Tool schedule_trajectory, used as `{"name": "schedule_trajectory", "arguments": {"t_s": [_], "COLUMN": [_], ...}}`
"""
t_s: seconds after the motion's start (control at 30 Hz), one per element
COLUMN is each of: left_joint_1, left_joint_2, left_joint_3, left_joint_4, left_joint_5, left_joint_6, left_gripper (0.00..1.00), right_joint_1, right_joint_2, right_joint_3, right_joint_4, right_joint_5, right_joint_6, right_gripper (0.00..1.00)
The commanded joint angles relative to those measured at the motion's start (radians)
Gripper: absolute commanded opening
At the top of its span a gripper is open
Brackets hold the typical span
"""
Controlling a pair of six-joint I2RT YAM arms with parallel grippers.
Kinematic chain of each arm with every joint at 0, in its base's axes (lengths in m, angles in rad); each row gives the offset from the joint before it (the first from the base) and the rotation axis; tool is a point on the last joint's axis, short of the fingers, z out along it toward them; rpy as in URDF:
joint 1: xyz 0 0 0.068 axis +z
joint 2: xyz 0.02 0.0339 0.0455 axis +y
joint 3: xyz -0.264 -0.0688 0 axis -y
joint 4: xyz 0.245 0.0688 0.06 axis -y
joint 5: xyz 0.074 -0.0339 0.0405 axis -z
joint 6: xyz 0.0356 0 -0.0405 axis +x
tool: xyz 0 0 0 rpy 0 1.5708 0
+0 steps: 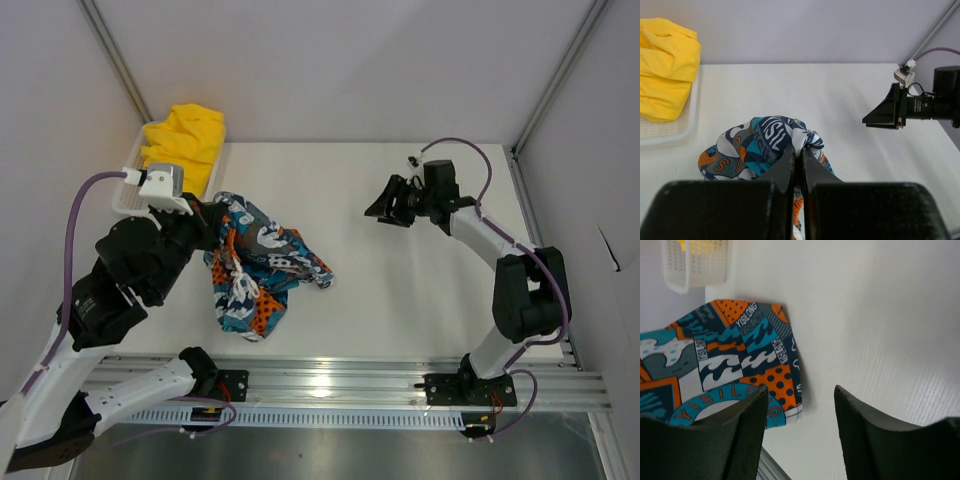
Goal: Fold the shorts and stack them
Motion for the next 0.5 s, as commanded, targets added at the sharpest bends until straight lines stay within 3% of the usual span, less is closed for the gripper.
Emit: {"name": "schedule_trajectory", "arguments": {"t_s": [0.0,0.03,0.13,0.23,0.37,0.47], "left_joint_1": [0.008,0.008,0.008,0.008,0.008,0.008], "left_joint_2": [0.026,0.034,0.051,0.059,0.071,0.079], "left_joint_3": [0.07,0.072,0.086,0.087,0.086,0.087], "left_joint_4": [0.005,0.0,-0.012,-0.012,-0.008,-0.006], "left_joint_5": [0.0,-0.001,-0.011,-0.015,-0.008,-0.001], "left_joint_6": [0.036,0.035,0.027,0.026,0.023,0.021], "left_gripper": [0.0,0.0,0.0,0.0,0.0,0.0], "right_joint_1": [0.019,0.045,0.136,0.232,0.409,0.44], "right_joint_2": [-0.074,-0.087,-0.141,-0.21,-0.336,-0.425], "right_joint_3": [-0.132,-0.166,-0.26,-0.329,-0.438,-0.511], "right_joint_4": [0.256,0.314,0.335,0.338,0.391,0.453], "right_joint_5": [-0.131,-0.134,-0.064,0.048,0.35,0.388], "right_joint_6": [-0.029,-0.055,-0.15,-0.216,-0.318,-0.356], "right_gripper": [0.6,0.66,0.71,0.73,0.75,0.78]}}
